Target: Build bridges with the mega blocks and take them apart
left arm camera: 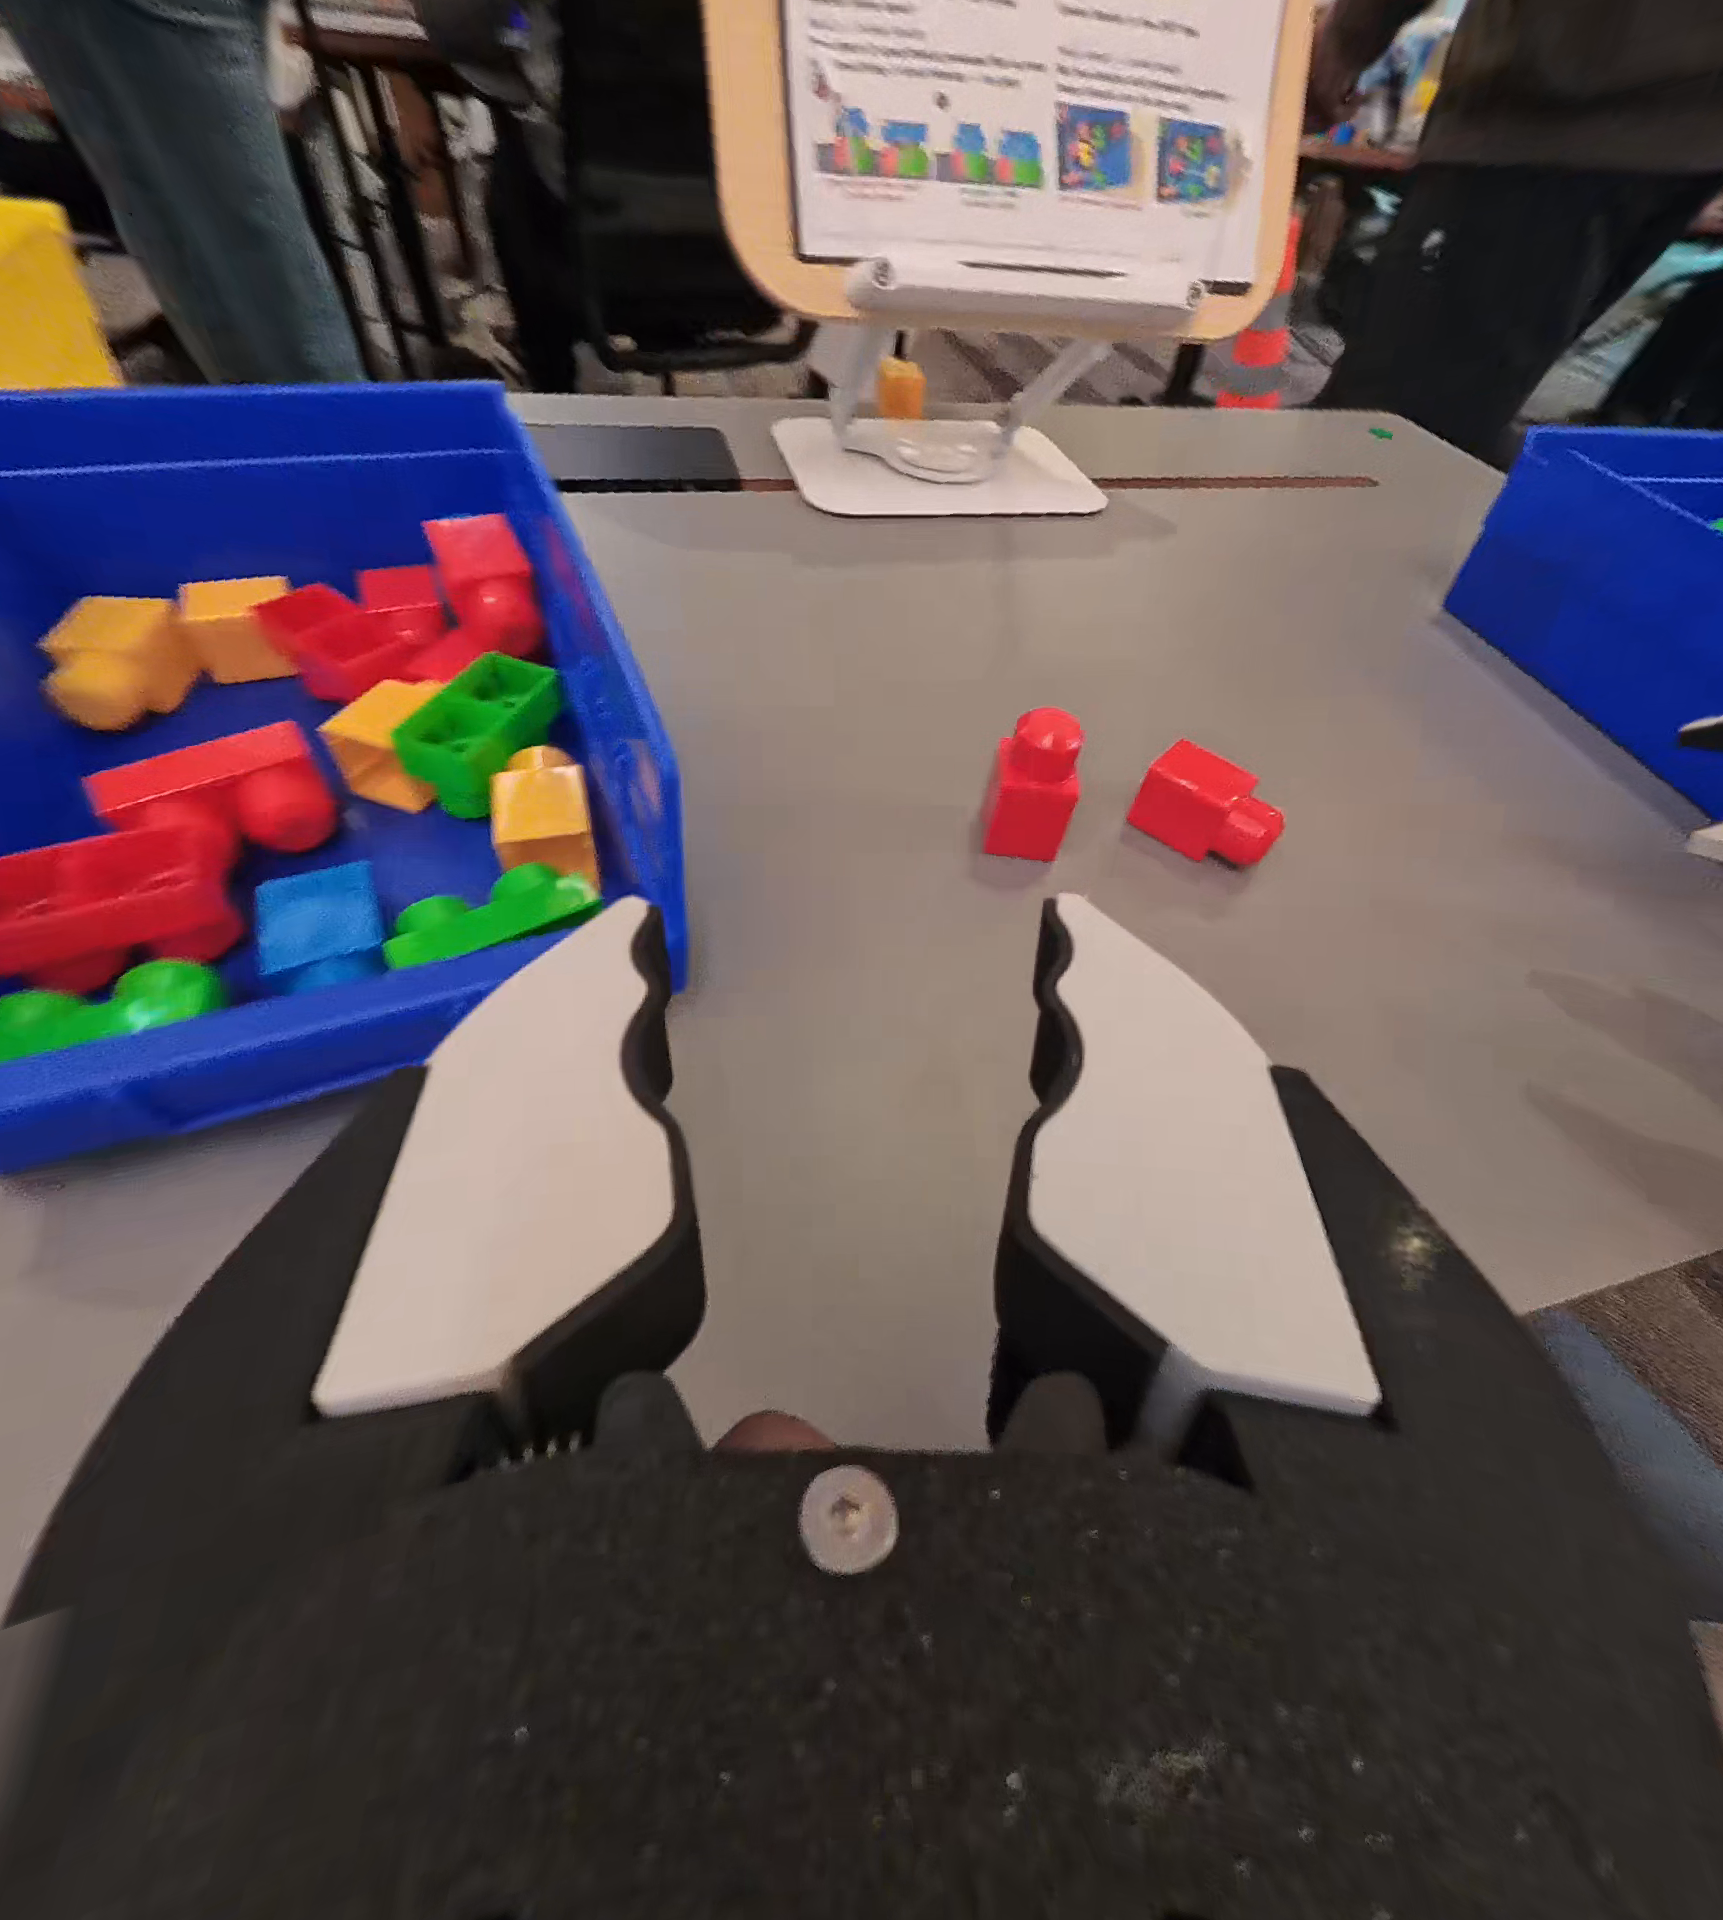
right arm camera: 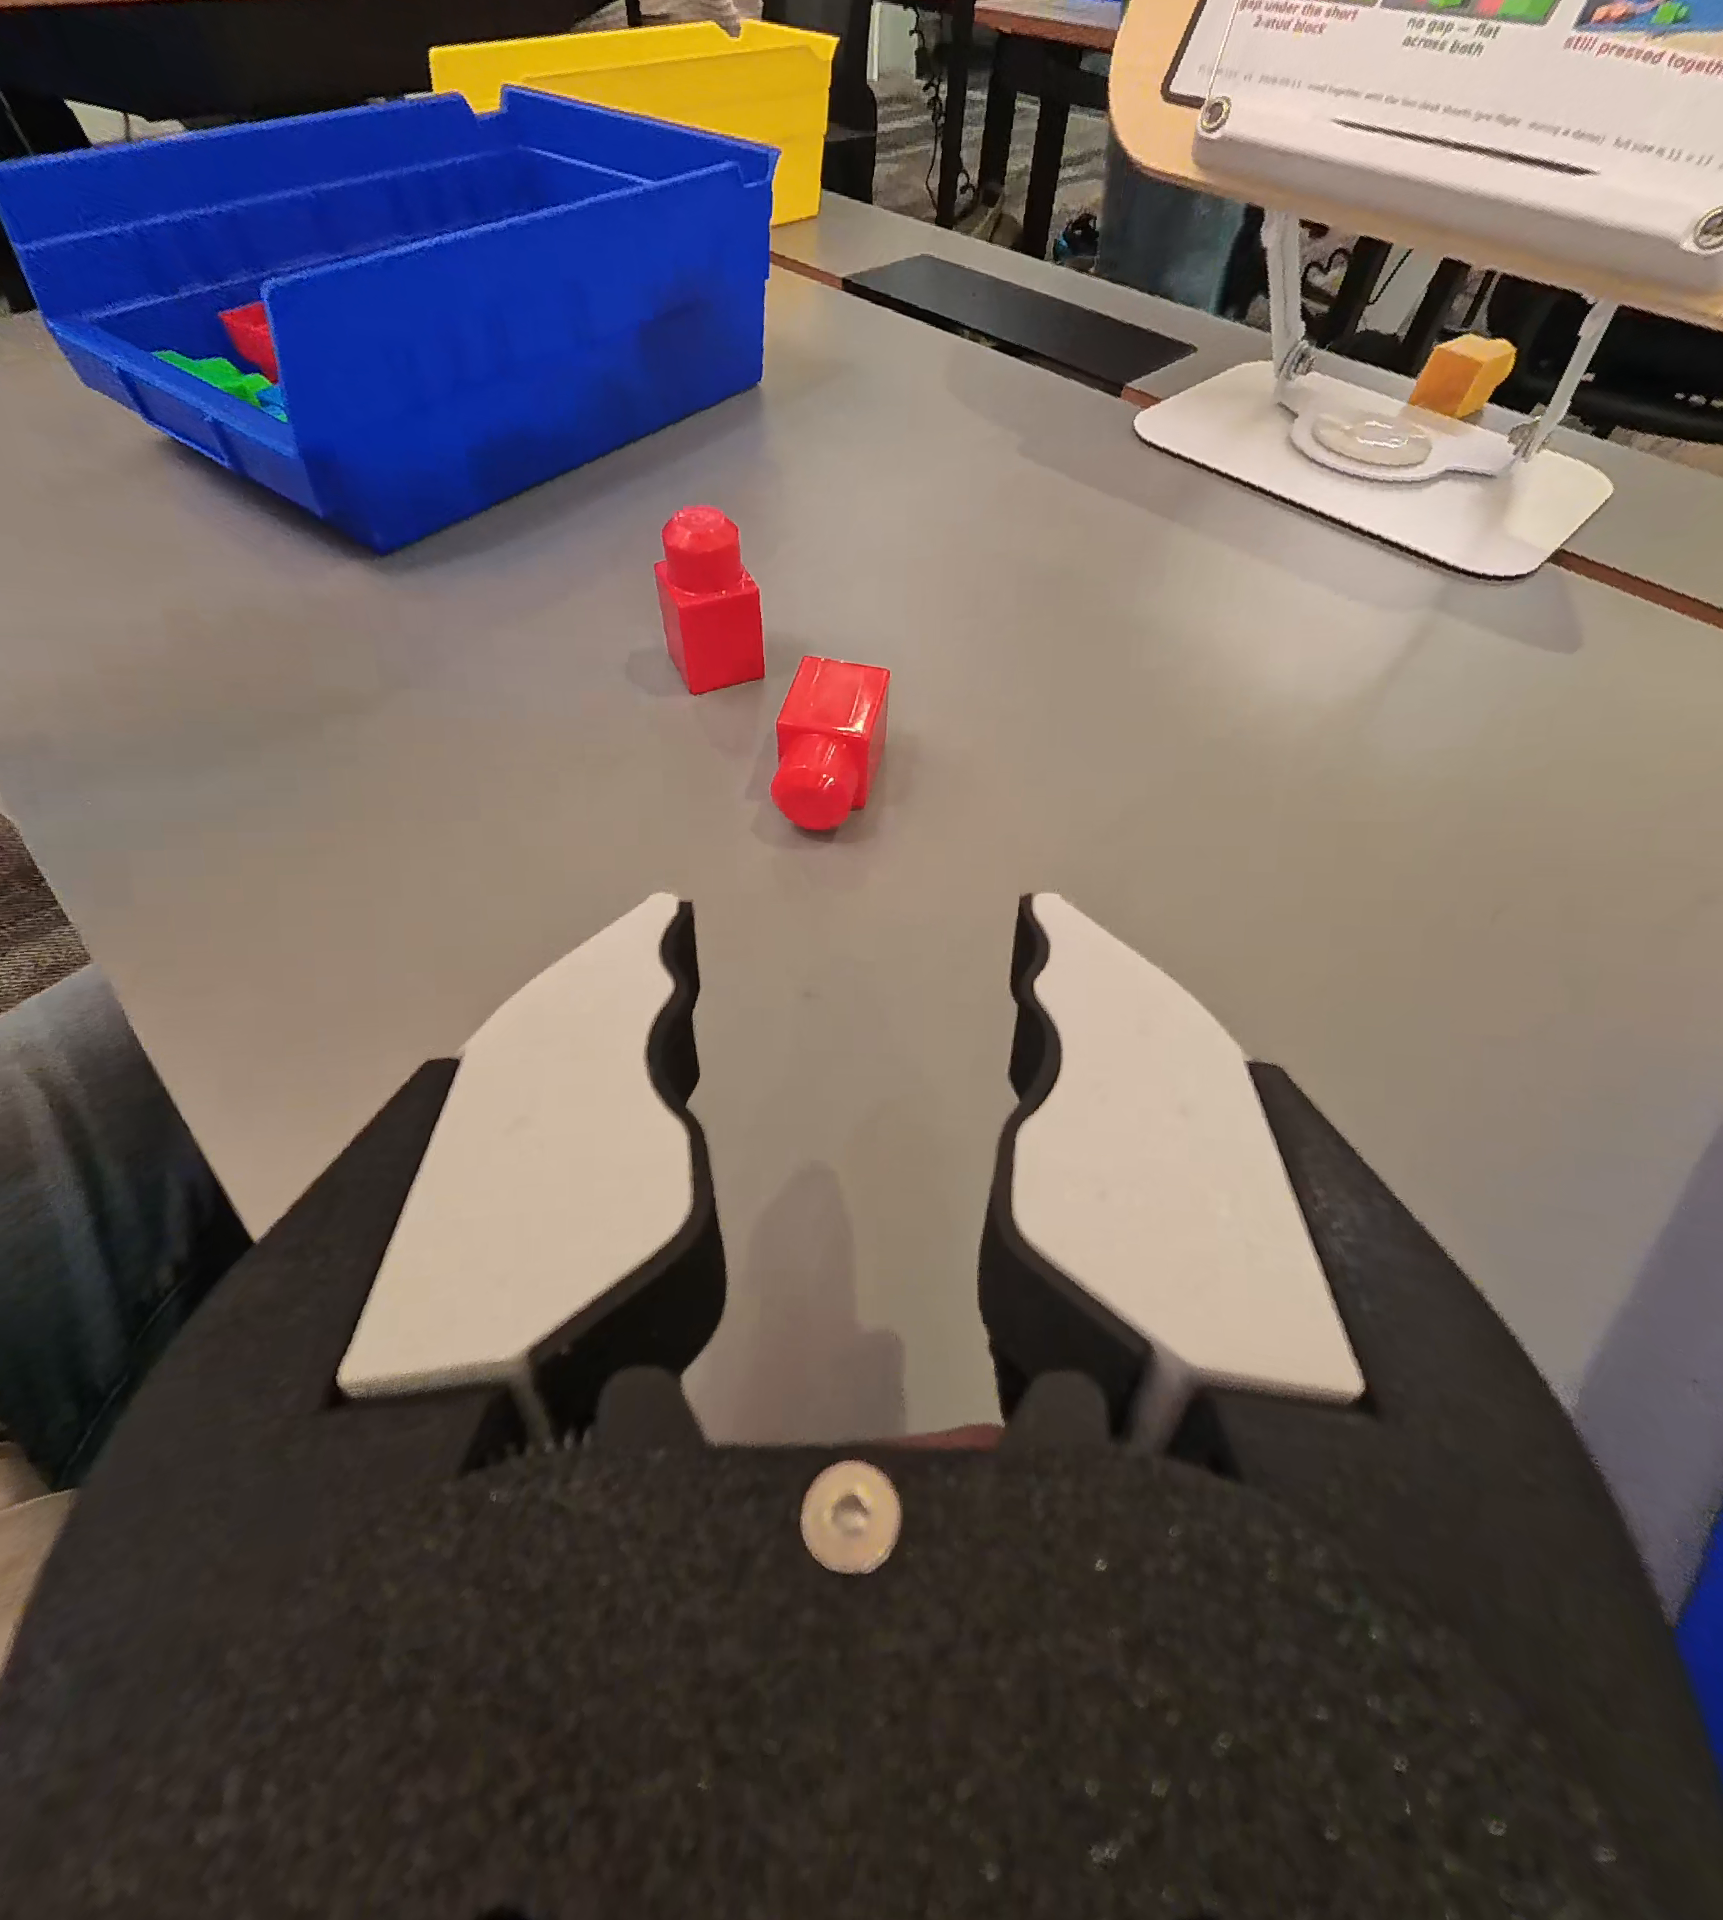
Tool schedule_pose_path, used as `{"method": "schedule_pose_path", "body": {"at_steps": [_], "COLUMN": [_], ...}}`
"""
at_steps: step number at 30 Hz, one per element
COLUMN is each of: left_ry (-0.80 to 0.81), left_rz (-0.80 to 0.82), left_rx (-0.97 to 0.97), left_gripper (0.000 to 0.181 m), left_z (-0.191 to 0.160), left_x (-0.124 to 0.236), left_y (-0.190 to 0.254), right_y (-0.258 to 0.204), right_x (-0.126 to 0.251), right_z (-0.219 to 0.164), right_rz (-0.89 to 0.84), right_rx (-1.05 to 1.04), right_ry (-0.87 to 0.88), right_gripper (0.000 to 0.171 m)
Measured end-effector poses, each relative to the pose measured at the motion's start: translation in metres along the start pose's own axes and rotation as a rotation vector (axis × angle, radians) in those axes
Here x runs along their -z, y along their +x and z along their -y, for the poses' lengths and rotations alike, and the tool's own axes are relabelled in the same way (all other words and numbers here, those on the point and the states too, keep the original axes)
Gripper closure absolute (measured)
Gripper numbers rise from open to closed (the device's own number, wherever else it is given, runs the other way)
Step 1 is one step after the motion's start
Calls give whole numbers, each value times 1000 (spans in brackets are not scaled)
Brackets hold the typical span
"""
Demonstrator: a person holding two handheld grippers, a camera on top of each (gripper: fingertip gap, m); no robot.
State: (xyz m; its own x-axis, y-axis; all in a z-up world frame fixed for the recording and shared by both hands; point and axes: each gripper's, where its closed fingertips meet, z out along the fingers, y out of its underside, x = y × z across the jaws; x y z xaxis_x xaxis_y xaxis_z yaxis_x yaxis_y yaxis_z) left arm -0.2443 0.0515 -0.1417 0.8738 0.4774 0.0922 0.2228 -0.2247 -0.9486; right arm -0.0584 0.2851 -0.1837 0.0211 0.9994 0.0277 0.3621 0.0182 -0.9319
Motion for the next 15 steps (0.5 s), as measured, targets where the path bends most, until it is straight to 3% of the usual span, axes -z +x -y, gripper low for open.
{"method": "schedule_pose_path", "body": {"at_steps": [6,15], "left_ry": [-30,-52], "left_rz": [62,118], "left_rx": [-9,-1], "left_gripper": [113,113], "left_z": [-22,-30], "left_x": [25,27], "left_y": [-9,-25], "right_y": [-4,-5], "right_x": [-6,-9], "right_z": [-6,-11], "right_rz": [11,19], "right_rx": [3,-3], "right_ry": [-20,-32], "right_gripper": [113,113]}}
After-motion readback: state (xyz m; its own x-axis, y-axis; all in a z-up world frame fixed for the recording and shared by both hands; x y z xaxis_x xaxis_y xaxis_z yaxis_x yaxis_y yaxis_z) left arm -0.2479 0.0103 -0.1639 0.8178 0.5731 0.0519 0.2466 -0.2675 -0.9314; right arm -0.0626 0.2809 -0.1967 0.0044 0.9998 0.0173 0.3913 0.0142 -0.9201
